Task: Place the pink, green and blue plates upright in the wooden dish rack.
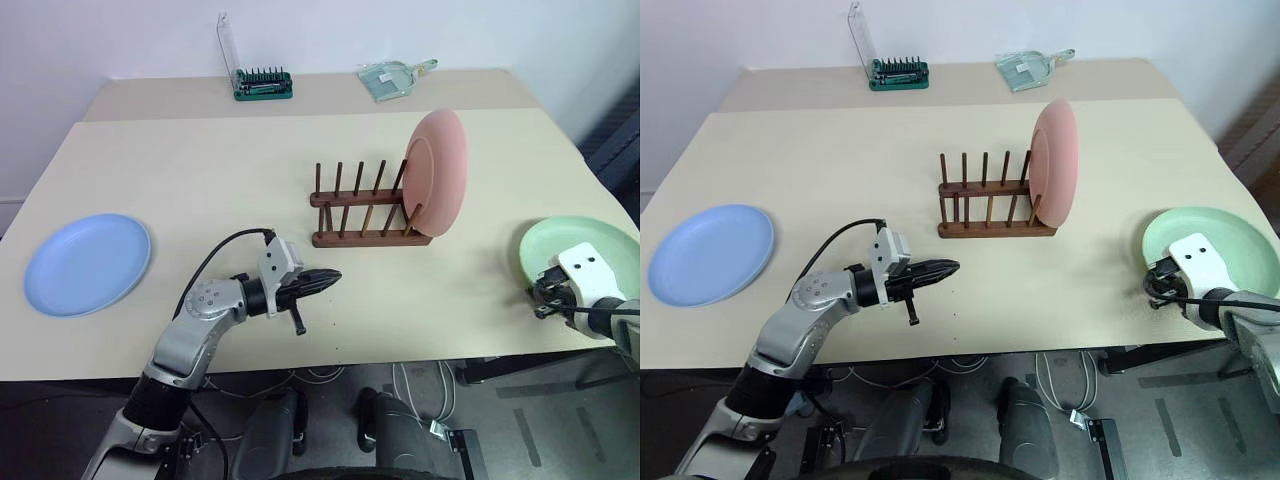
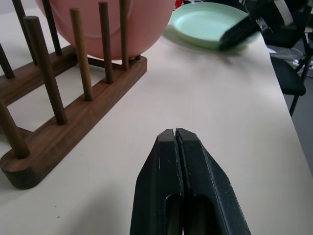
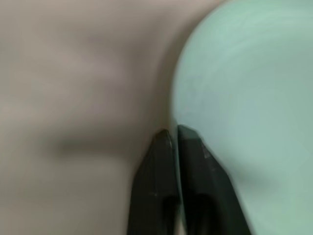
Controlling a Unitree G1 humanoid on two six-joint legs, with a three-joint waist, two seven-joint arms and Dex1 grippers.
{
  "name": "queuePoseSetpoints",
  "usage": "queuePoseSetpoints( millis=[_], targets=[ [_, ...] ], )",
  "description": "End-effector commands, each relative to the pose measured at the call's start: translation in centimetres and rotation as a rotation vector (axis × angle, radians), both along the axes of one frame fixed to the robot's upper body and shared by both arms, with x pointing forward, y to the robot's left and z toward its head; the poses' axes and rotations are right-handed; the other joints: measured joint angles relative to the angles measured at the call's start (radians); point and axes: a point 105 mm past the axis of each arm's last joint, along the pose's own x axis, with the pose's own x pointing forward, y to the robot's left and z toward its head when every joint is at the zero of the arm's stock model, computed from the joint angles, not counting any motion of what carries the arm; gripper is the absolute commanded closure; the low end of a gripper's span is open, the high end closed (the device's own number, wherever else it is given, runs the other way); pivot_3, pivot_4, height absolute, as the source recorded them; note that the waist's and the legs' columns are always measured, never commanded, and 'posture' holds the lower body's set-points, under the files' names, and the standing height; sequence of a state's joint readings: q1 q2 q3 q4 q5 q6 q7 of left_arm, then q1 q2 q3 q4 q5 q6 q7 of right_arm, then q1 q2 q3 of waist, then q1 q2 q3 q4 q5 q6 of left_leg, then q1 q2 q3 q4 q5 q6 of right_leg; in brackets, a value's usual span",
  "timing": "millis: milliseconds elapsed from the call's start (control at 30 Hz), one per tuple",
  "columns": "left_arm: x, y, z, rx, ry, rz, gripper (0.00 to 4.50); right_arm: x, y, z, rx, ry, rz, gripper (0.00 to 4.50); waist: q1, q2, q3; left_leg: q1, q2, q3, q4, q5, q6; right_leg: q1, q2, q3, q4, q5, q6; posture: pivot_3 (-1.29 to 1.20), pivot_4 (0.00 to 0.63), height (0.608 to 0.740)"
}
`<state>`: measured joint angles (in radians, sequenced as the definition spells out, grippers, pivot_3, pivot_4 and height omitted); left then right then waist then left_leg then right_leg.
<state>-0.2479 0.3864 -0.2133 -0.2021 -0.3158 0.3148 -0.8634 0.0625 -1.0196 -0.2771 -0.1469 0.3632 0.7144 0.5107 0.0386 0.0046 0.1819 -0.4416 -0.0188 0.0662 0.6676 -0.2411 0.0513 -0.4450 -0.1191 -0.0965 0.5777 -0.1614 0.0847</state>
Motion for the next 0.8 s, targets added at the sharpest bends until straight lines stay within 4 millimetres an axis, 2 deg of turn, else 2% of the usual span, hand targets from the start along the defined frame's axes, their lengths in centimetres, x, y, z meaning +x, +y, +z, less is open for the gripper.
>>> queuePoseSetpoints(
  millis=[33, 133, 200, 233, 267, 333, 367, 400, 467, 567, 667, 733, 800],
  targets=[
    [-0.1, 0.1, 0.9, -0.019, -0.043, 0.003, 4.5, 0.9, -0.1, 2.2, -0.034, -0.086, 0.015, 4.46, 0.001, 0.001, 0.0, 0.0, 0.0, 0.0, 0.0, 0.0, 0.0, 0.0, 0.0, 0.0, 0.0, 0.0, 0.0, 0.0, 0.15, 0.74],
    [-0.1, 0.1, 0.9, -0.019, -0.042, 0.005, 4.5, 2.9, 0.4, 7.6, -0.086, -0.325, 0.065, 4.46, -0.003, 0.001, 0.0, -0.001, 0.0, 0.0, 0.0, 0.0, 0.0, -0.001, 0.0, 0.0, 0.0, 0.0, 0.0, 0.0, 0.15, 0.74],
    [-0.1, 0.1, 0.9, -0.019, -0.041, 0.005, 4.5, 3.6, 0.3, 10.0, -0.107, -0.433, 0.056, 4.46, -0.003, 0.002, 0.001, 0.0, 0.0, 0.002, 0.0, 0.0, 0.001, -0.002, 0.0, 0.0, 0.0, 0.0, 0.0, 0.0, 0.15, 0.74],
    [-0.1, 0.0, 0.9, -0.02, -0.042, 0.005, 4.5, 4.2, 0.9, 12.8, -0.11, -0.548, 0.069, 4.46, -0.001, 0.002, 0.001, 0.0, 0.0, 0.002, 0.0, 0.0, 0.001, -0.002, 0.0, 0.0, 0.001, 0.0, 0.0, 0.0, 0.15, 0.74],
    [-0.1, 0.0, 0.9, -0.02, -0.043, 0.005, 4.5, 4.5, 1.3, 14.7, -0.11, -0.626, 0.08, 4.46, -0.001, 0.002, 0.001, 0.0, 0.0, 0.002, 0.0, 0.001, 0.001, -0.002, 0.0, 0.0, 0.001, 0.0, 0.0, 0.0, 0.15, 0.74],
    [0.0, 0.0, 0.9, -0.02, -0.042, 0.005, 4.5, 4.7, 2.5, 17.6, -0.074, -0.744, 0.117, 4.46, 0.0, 0.001, 0.001, -0.001, 0.0, 0.002, 0.0, 0.001, 0.002, -0.003, 0.0, 0.001, 0.001, 0.001, 0.0, 0.0, 0.15, 0.74],
    [0.0, -0.1, 1.0, -0.02, -0.044, 0.005, 4.5, 4.6, 4.8, 19.7, 0.012, -0.827, 0.203, 4.46, 0.0, 0.001, 0.001, -0.001, 0.0, 0.002, 0.0, 0.001, 0.002, -0.003, 0.0, 0.0, 0.001, 0.001, 0.0, 0.0, 0.15, 0.74],
    [0.0, -0.1, 1.0, -0.021, -0.044, 0.004, 4.5, 4.0, 8.0, 22.1, 0.137, -0.916, 0.333, 4.46, 0.0, 0.001, 0.001, -0.001, 0.0, 0.002, 0.0, 0.002, 0.003, -0.003, 0.0, 0.0, 0.001, 0.001, 0.0, 0.0, 0.15, 0.74],
    [0.1, -0.1, 1.0, -0.022, -0.046, 0.006, 4.5, 2.3, 12.4, 24.8, 0.318, -0.995, 0.541, 4.46, -0.004, 0.002, 0.001, -0.001, 0.0, 0.002, -0.001, 0.002, 0.003, -0.004, 0.0, 0.001, 0.002, 0.001, 0.0, 0.0, 0.15, 0.74],
    [0.1, -0.2, 1.0, -0.026, -0.046, 0.009, 4.5, -0.4, 16.9, 25.0, 0.476, -0.936, 0.81, 4.46, 0.005, 0.001, 0.001, -0.001, 0.001, 0.001, -0.001, 0.002, 0.003, -0.004, 0.001, 0.001, 0.003, 0.003, -0.004, 0.0, 0.15, 0.74],
    [0.1, -0.2, 1.1, -0.029, -0.048, 0.016, 4.5, -2.9, 20.7, 25.1, 0.629, -0.871, 1.017, 4.46, 0.002, 0.0, 0.001, -0.002, 0.0, -0.002, 0.0, 0.002, 0.003, -0.001, 0.0, -0.002, 0.0, 0.003, -0.004, 0.0, 0.15, 0.74],
    [0.0, -0.2, 1.2, -0.031, -0.048, 0.019, 4.5, -4.2, 22.5, 25.1, 0.8, -0.802, 1.115, 4.46, -0.002, 0.0, 0.001, -0.002, -0.001, 0.0, 0.0, 0.001, 0.004, 0.0, -0.002, -0.001, 0.0, 0.003, -0.004, 0.0, 0.15, 0.74],
    [0.0, -0.2, 1.3, -0.032, -0.049, 0.021, 4.5, -4.3, 23.5, 24.8, 0.936, -0.735, 1.127, 4.46, -0.003, 0.0, 0.001, -0.001, -0.001, 0.0, 0.0, 0.001, 0.004, 0.0, -0.003, 0.0, 0.0, 0.003, -0.004, 0.0, 0.15, 0.74]
  ],
)
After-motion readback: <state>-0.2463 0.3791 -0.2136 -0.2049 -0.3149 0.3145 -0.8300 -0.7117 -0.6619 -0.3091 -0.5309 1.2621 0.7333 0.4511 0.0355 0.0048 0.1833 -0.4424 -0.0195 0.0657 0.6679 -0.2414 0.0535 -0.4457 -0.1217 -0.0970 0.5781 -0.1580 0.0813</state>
